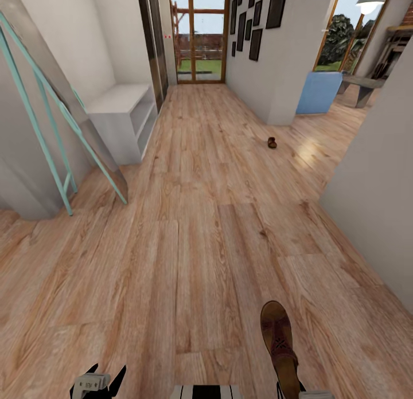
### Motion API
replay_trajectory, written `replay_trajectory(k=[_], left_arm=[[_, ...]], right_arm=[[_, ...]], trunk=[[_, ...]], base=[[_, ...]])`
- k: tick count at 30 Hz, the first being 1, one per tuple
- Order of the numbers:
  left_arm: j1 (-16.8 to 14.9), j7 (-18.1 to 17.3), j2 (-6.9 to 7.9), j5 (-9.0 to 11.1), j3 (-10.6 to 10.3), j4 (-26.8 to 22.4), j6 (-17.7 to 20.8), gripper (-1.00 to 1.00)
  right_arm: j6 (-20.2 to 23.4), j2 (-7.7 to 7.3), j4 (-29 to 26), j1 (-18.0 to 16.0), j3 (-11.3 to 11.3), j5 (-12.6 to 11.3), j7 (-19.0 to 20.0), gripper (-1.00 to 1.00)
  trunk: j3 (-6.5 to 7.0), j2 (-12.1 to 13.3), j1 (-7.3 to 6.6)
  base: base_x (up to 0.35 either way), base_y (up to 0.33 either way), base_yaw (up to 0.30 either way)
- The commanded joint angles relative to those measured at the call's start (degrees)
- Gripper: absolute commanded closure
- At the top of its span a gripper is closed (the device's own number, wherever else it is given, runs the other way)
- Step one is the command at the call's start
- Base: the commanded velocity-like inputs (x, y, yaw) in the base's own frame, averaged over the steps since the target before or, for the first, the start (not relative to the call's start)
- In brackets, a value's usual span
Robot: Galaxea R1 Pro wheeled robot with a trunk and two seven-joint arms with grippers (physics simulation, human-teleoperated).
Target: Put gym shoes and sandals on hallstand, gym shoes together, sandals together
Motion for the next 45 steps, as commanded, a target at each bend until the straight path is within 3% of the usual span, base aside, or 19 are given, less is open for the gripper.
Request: replay_trajectory(k=[1, 15, 31, 45], left_arm=[[0.0, -0.5, -0.02, 0.5, 0.1, 0.1, 0.1, -1.00], [0.0, -0.6, 0.04, 0.5, 0.1, 0.8, 0.0, -1.00], [0.0, -0.6, 0.05, 0.6, 0.1, 0.8, 0.0, -1.00], [0.0, -0.6, 0.05, 0.5, 0.1, 0.8, 0.0, -1.00]], right_arm=[[0.0, -0.06, -0.1, 0.0, 0.2, 0.1, -0.5, 1.00], [0.0, -0.08, 0.0, 0.0, 0.2, 0.1, -0.6, 1.00], [-0.1, -0.23, 0.3, 0.0, 0.0, 0.0, -0.6, 1.00], [-0.1, -0.23, 0.4, 0.0, 0.1, 0.0, -0.6, 1.00]], trunk=[[0.16, 0.4, -0.23], [2.67, 6.0, -3.31], [3.57, 6.0, -3.31], [2.31, 0.4, -0.23]], base=[[0.000, 0.000, -0.005], [0.000, 0.000, -0.001], [0.000, 0.000, 0.000], [0.000, 0.000, 0.000]])
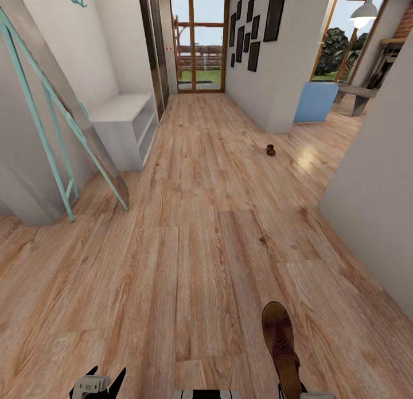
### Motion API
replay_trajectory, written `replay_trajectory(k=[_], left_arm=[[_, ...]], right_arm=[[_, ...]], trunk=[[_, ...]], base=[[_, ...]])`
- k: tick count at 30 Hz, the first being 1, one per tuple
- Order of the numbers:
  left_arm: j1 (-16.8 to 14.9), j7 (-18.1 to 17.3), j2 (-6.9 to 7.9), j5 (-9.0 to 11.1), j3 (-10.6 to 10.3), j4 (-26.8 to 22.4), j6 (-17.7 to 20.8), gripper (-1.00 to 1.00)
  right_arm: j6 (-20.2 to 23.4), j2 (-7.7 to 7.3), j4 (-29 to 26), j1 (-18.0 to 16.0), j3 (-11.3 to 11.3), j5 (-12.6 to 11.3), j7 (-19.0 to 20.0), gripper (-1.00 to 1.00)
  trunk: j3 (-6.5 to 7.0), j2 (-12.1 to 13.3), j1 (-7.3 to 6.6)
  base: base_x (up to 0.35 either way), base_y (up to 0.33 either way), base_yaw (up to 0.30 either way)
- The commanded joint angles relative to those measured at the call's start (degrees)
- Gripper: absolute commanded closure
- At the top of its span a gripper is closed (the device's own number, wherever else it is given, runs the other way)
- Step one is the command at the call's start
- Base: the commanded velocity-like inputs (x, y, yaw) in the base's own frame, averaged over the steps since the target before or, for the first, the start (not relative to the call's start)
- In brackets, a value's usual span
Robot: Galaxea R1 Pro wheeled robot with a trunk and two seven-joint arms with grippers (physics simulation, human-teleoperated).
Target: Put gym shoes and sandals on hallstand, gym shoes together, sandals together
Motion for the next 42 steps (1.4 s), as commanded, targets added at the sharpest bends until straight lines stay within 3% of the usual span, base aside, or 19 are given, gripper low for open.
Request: replay_trajectory(k=[1, 7, 28, 42], left_arm=[[0.0, -0.6, -0.01, 0.5, 0.1, 0.1, 0.1, -1.00], [0.0, -0.5, -0.01, 0.5, 0.1, 0.1, 0.1, -1.00], [0.0, -0.6, -0.10, 0.4, 0.1, 0.1, 0.1, -1.00], [0.0, -0.6, -0.10, 0.4, 0.1, 0.1, 0.1, -1.00]], right_arm=[[0.0, -0.06, 0.0, 0.0, 0.3, 0.1, -0.5, 1.00], [0.0, -0.06, 0.0, 0.0, 0.3, 0.1, -0.5, 1.00], [0.0, -0.05, 0.0, 0.0, 0.3, 0.1, -0.5, 1.00], [0.0, -0.04, 0.0, 0.0, 0.2, 0.1, -0.5, 1.00]], trunk=[[-0.12, -0.4, 0.22], [-0.66, -2.8, 1.54], [1.22, -2.8, 1.54], [2.47, -2.8, 1.54]], base=[[0.000, 0.000, 0.000], [0.000, 0.000, 0.000], [0.003, 0.000, 0.032], [0.261, 0.000, 0.077]])
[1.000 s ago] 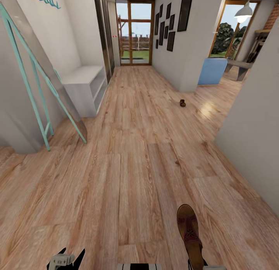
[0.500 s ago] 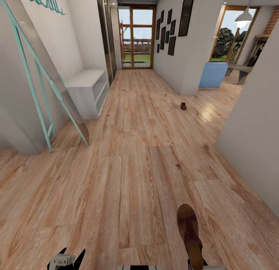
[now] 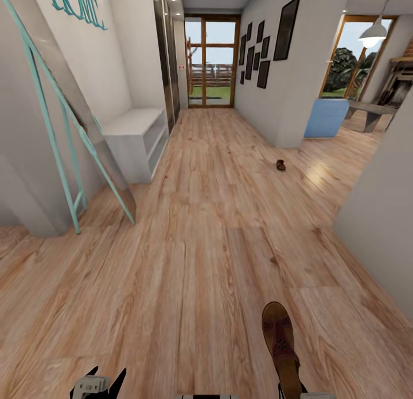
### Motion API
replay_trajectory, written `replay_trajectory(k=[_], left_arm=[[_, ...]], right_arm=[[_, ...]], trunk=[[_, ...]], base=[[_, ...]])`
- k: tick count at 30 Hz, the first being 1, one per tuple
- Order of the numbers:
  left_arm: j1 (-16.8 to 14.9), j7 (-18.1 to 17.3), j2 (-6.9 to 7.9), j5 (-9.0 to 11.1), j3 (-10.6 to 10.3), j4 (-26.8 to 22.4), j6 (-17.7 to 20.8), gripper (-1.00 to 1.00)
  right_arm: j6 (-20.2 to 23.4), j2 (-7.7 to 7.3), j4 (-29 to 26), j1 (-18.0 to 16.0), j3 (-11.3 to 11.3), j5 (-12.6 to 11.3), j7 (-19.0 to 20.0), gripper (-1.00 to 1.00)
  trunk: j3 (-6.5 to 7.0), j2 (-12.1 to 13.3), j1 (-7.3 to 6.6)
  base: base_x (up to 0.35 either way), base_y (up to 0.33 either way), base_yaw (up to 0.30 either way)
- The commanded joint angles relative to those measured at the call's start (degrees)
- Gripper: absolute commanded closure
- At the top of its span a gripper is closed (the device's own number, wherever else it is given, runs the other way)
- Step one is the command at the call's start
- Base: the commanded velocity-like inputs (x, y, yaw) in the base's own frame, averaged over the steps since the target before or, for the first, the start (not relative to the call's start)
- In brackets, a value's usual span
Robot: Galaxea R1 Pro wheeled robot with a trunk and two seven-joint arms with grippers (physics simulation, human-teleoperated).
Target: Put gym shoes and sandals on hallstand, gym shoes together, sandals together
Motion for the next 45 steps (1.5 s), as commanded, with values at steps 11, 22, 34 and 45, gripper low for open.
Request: replay_trajectory(k=[11, 22, 34, 45], left_arm=[[0.0, -0.5, -0.01, 0.6, 0.1, 0.1, 0.1, -1.00], [0.0, -0.5, -0.01, 0.6, 0.2, 0.1, 0.1, -1.00], [0.0, -0.5, -0.01, 0.6, 0.2, 0.1, 0.2, -1.00], [0.0, -0.5, -0.01, 0.6, 0.2, 0.8, 0.1, -1.00]], right_arm=[[0.0, -0.09, -0.1, 0.0, 0.2, 0.1, -0.5, 1.00], [0.0, -0.09, -0.1, 0.0, 0.2, 0.1, -0.5, 1.00], [0.1, 0.00, 0.3, 0.0, 0.2, 0.1, -0.5, 1.00], [0.1, 0.05, 0.3, 0.0, 0.2, 0.0, -0.5, 1.00]], trunk=[[0.95, 0.0, 0.03], [1.94, 0.0, 0.03], [3.01, 0.0, 0.03], [3.79, 0.0, 0.03]], base=[[0.337, 0.000, 0.079], [0.339, 0.000, 0.079], [0.339, 0.000, 0.079], [0.340, 0.000, 0.067]])
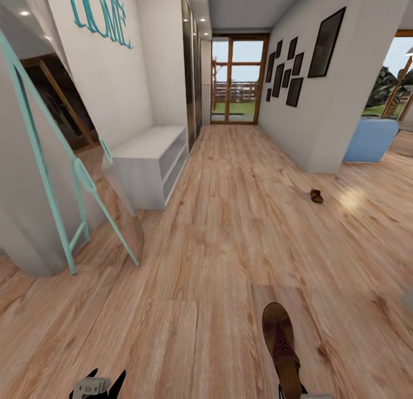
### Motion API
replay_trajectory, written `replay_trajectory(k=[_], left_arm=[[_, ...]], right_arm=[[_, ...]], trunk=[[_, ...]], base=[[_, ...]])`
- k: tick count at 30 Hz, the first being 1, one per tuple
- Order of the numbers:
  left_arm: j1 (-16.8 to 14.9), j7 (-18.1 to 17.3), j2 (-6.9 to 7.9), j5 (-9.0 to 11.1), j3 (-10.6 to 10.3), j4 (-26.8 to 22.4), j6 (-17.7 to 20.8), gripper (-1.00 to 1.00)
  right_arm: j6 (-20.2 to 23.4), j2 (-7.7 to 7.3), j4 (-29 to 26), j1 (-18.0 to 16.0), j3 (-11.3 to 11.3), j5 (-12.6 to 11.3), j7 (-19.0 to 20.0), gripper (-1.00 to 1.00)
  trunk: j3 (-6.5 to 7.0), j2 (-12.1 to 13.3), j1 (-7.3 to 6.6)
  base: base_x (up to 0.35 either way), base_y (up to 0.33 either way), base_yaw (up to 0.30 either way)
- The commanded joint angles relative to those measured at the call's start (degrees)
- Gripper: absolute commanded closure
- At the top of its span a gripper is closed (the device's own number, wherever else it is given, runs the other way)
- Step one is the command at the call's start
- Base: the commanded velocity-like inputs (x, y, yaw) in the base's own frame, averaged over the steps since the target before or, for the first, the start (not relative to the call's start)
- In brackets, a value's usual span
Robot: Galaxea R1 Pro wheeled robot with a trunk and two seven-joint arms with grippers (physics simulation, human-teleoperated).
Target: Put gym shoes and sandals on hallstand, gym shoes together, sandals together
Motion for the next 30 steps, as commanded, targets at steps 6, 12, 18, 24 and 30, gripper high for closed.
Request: replay_trajectory(k=[6, 12, 18, 24, 30], left_arm=[[0.0, -0.5, -0.01, 0.5, 0.1, 0.1, 0.1, -1.00], [0.0, -0.5, -0.01, 0.5, 0.1, 0.1, 0.1, -1.00], [0.0, -0.5, -0.07, 0.5, 0.1, 0.2, 0.1, -1.00], [0.0, -0.5, -0.07, 0.5, 0.1, 0.2, 0.1, -1.00], [0.0, -0.6, -0.06, 0.5, 0.1, 0.2, 0.1, -1.00]], right_arm=[[-0.3, 0.07, -0.8, 0.0, 0.2, 0.0, -0.6, 1.00], [-3.1, 0.74, -0.7, 0.0, 0.3, 0.1, -1.5, 1.00], [-3.5, 0.47, -0.5, 0.0, 0.2, 0.2, -1.6, 1.00], [-3.5, 0.45, -0.2, 0.0, 0.3, 0.3, -1.5, 1.00], [-3.5, 0.50, -0.2, 0.0, 0.4, 0.4, -1.5, 1.00]], trunk=[[0.00, 0.0, 0.03], [0.08, 0.0, 0.03], [0.43, 0.0, 0.03], [0.83, 0.0, 0.03], [1.19, 0.0, 0.03]], base=[[0.340, 0.000, 0.008], [0.340, 0.000, -0.037], [0.340, 0.000, -0.165], [0.340, 0.000, -0.201], [0.339, 0.000, -0.210]])
